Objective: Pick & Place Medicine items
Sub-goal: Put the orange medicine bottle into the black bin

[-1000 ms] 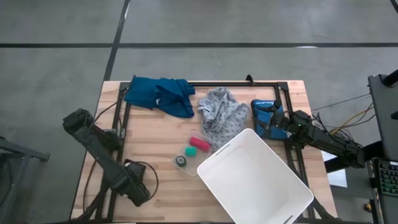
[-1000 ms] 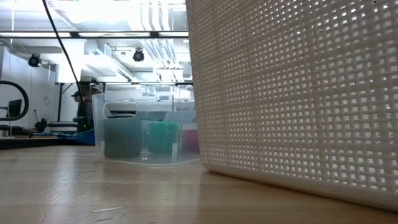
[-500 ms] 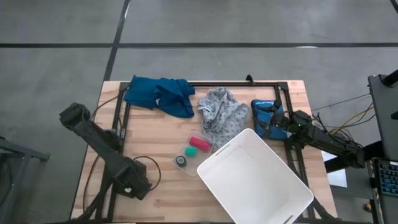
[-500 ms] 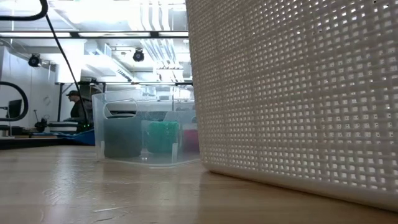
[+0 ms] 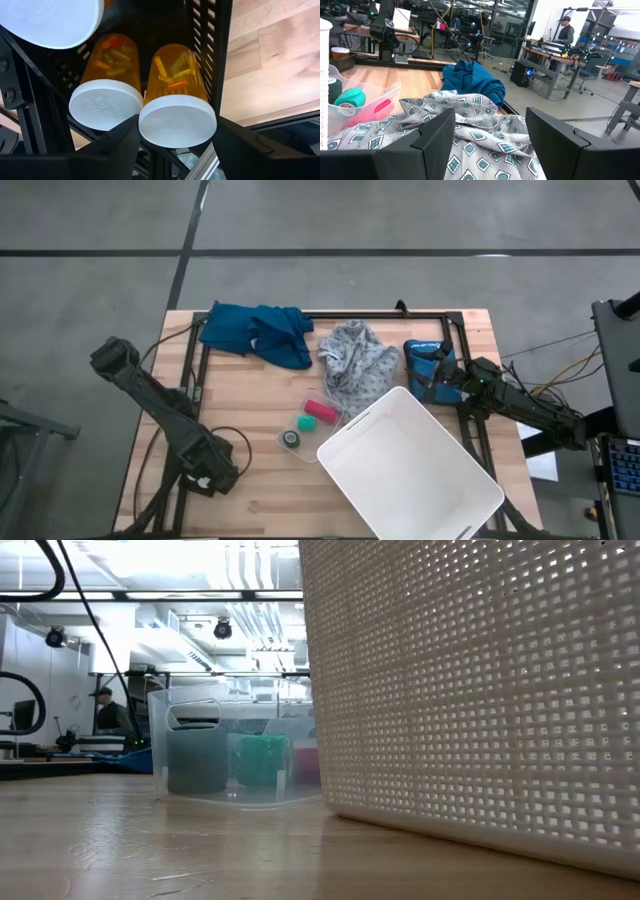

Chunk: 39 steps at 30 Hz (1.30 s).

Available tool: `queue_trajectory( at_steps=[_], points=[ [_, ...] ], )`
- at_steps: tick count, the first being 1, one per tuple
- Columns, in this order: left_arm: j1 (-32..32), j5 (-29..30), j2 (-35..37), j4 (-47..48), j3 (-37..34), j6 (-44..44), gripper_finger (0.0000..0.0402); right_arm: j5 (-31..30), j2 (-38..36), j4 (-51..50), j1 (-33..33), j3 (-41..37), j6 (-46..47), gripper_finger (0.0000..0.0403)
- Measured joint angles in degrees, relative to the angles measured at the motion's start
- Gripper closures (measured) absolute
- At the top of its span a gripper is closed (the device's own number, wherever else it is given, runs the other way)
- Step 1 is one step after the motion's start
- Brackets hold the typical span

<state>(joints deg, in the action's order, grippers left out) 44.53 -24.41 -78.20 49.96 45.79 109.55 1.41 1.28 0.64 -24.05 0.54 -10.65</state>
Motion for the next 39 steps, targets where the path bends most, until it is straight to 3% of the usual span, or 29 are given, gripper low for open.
queue_trajectory(
  at_steps=[11,23,39],
  points=[
    [0.0,0.8,0.3,-0.3,0.0,0.0,0.0161,0.0,0.0,0.0,0.0,0.0,0.1,0.0163],
    [0.0,0.7,0.2,-0.5,-0.1,0.0,0.0115,0.0,0.0,0.0,0.0,0.0,0.0,0.0163],
    [0.0,-1.1,3.0,-0.6,0.0,1.8,0.0114,0.0,0.0,0.0,0.0,0.0,0.1,0.0163]
  ],
)
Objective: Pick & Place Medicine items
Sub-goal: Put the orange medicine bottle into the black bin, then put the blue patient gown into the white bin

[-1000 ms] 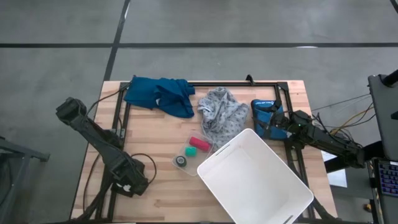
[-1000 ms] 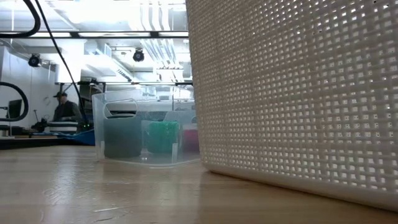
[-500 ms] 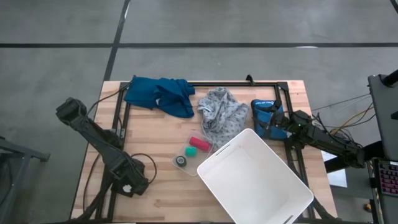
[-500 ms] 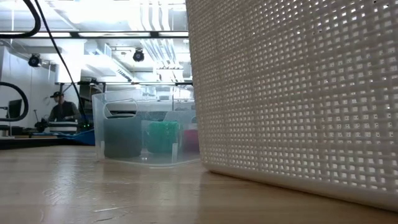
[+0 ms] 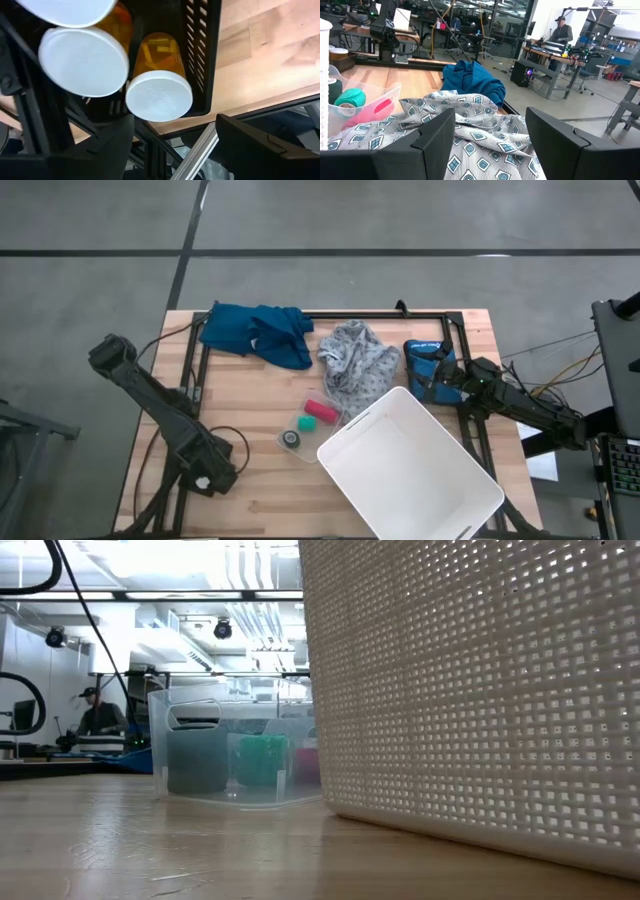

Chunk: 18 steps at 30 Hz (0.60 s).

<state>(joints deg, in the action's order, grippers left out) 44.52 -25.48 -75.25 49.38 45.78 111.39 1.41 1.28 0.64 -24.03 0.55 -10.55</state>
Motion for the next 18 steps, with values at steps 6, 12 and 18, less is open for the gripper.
queue_trajectory(
  at_steps=[6,12,18],
  points=[
    [0.0,3.7,2.3,0.9,0.0,1.6,0.0114,0.0,0.0,0.0,0.0,0.0,-0.1,0.0163],
    [0.0,6.7,2.7,1.0,0.6,0.6,0.0114,0.0,0.0,0.0,0.0,0.0,0.0,0.0163],
    [0.0,16.6,2.6,7.5,8.1,-3.0,0.0114,0.0,0.0,0.0,0.0,0.0,0.0,0.0163]
  ],
)
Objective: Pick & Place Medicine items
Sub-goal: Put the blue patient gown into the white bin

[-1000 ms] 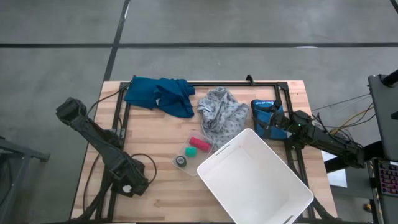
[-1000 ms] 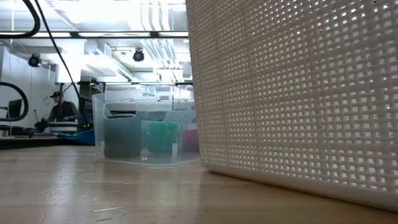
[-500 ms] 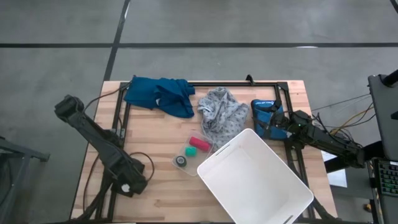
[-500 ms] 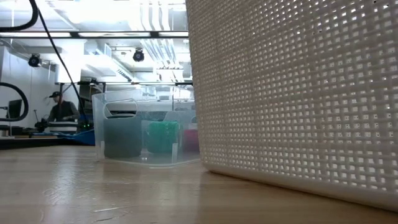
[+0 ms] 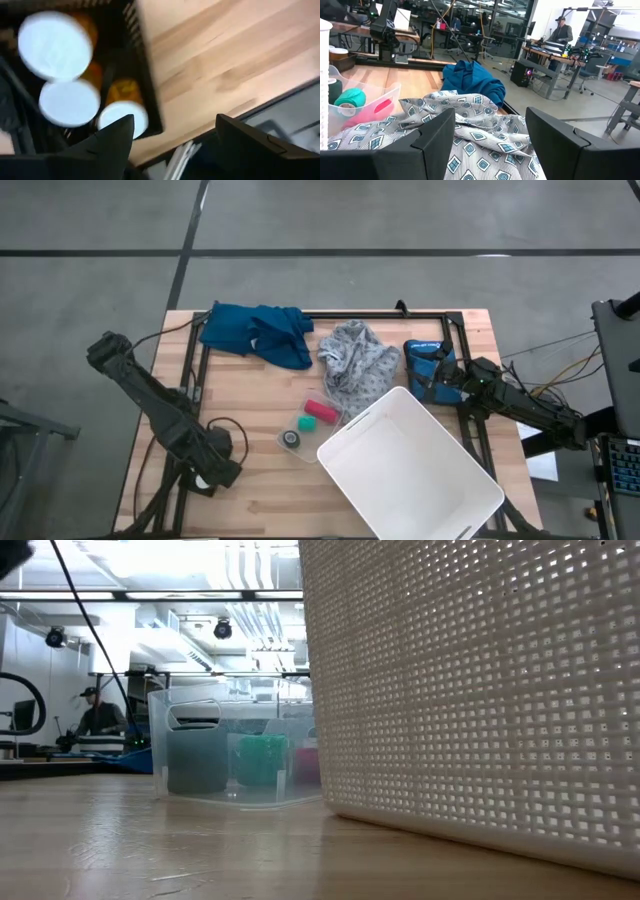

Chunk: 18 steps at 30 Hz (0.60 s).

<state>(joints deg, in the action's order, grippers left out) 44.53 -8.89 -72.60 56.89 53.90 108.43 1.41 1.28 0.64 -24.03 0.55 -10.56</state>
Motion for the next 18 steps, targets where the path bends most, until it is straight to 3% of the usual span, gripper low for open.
queue_trajectory(
  at_steps=[7,13,18],
  points=[
    [0.0,20.7,0.0,2.2,5.4,-11.6,0.0115,0.0,0.0,0.0,0.0,0.0,0.0,0.0163],
    [-0.3,46.4,0.0,-6.0,4.6,-27.4,0.0115,0.0,0.0,0.0,0.0,0.0,0.0,0.0163],
    [-5.2,49.2,0.0,-17.5,4.6,-50.0,0.0115,0.0,0.0,0.0,0.0,0.0,0.0,0.0163]
  ],
)
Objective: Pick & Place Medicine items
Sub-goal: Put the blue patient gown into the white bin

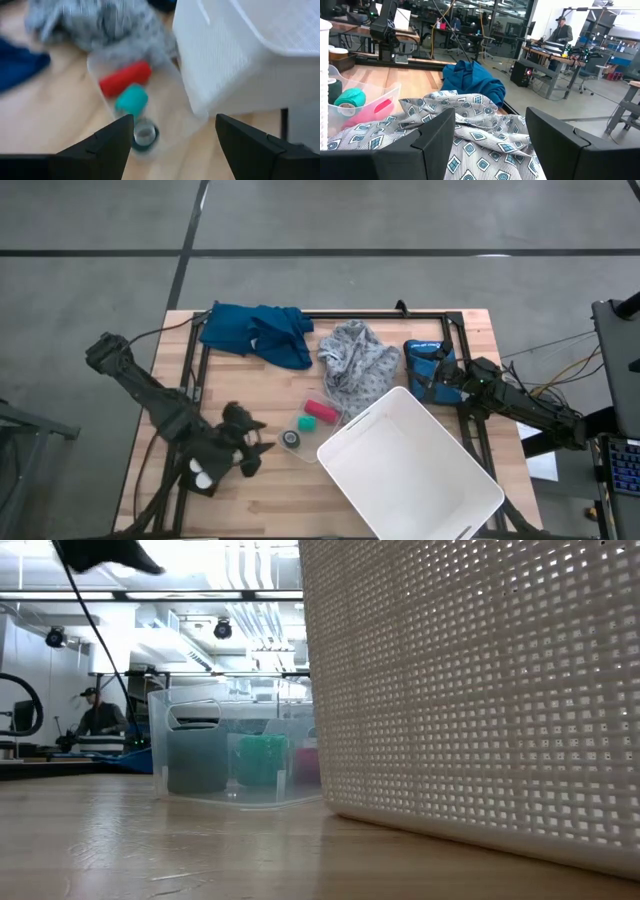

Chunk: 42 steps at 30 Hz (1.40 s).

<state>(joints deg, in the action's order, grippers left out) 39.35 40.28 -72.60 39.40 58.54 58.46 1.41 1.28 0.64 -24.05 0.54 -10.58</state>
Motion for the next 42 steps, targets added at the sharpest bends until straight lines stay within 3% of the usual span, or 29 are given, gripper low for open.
queue_trajectory(
  at_steps=[8,12,26,35,42],
  points=[
    [-12.6,-7.3,0.0,-9.6,-0.9,-18.5,0.0115,0.0,0.0,0.0,0.0,0.0,0.0,0.0163],
    [-14.3,-10.1,0.0,-16.4,-3.7,-26.5,0.0115,0.0,0.0,0.0,0.0,0.0,0.0,0.0163],
    [-14.4,-10.3,0.1,-17.1,-5.4,-27.0,0.0115,0.0,0.0,0.0,0.0,0.0,0.1,0.0163],
    [-14.6,-7.4,-0.3,-18.2,-5.5,-25.4,0.0115,0.0,0.0,0.0,0.0,0.0,0.1,0.0163],
    [-14.8,-5.3,-3.6,-24.6,-5.4,-31.5,0.0112,0.0,0.0,0.0,0.0,0.0,-0.1,0.0163]
  ],
)
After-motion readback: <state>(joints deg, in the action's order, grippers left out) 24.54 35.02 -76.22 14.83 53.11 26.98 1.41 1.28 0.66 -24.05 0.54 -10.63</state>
